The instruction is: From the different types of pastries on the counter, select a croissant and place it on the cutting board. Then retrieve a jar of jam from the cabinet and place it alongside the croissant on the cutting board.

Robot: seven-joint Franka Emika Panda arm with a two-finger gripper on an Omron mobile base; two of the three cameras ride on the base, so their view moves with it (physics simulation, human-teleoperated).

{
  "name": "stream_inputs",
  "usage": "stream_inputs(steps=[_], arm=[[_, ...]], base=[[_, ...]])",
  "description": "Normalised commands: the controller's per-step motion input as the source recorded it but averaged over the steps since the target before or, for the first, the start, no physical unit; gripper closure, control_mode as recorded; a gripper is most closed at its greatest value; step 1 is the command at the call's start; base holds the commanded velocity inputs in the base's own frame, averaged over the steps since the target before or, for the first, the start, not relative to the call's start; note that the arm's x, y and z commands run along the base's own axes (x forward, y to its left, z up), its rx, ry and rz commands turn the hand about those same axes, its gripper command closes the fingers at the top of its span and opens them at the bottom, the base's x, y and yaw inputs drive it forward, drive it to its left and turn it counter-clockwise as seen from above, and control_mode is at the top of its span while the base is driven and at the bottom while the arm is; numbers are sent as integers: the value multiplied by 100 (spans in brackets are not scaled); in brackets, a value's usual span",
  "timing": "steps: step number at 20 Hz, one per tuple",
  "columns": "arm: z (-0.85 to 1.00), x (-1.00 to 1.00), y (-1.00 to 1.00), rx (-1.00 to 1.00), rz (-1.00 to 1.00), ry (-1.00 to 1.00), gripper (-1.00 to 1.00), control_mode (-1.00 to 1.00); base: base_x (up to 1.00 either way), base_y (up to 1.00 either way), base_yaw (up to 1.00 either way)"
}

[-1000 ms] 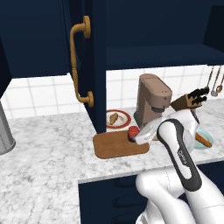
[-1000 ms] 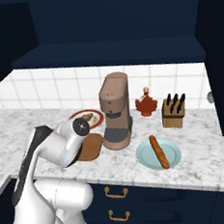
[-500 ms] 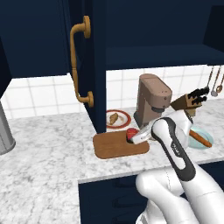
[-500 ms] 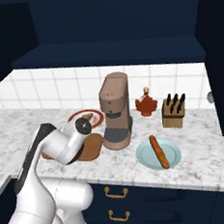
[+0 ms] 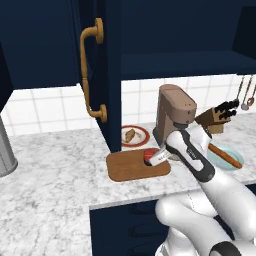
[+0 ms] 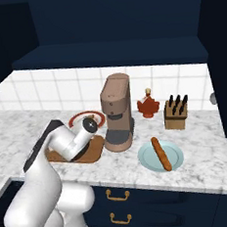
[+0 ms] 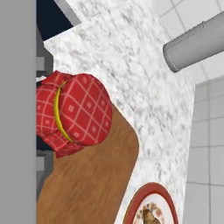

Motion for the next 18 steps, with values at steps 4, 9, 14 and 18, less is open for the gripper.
stream_inputs(steps=[4,9,14,18], arm=[[-34,48,13,-3,0,-13,100,-100],[-40,30,0,0,0,-3,100,-100],[-5,0,-3,8,0,0,100,-100],[-15,0,0,0,0,0,100,-100]], base=[[0,0,0],[0,0,0],[0,0,0],[0,0,0]])
